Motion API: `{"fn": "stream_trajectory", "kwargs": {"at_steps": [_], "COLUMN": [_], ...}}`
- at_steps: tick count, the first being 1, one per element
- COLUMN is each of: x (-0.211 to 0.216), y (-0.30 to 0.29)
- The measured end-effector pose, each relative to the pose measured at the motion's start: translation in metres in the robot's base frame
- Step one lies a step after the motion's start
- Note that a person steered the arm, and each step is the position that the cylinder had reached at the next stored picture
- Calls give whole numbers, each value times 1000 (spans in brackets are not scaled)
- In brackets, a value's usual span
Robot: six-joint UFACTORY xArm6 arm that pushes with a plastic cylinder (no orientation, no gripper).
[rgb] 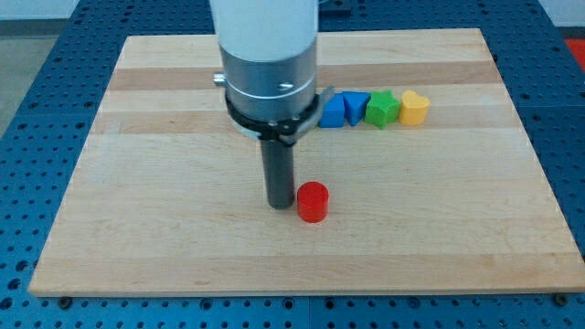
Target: Move the red circle below the hexagon
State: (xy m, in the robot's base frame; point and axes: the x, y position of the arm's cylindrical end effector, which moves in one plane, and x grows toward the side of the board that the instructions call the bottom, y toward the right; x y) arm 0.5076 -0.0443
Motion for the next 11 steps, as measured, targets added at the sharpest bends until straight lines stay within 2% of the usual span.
{"fn": "stream_trajectory", "kwargs": {"at_steps": [1, 3, 4, 7, 10, 11], "x": [-22, -20, 5, 4, 40, -8], "y": [-10, 104, 119, 50, 50, 33]}}
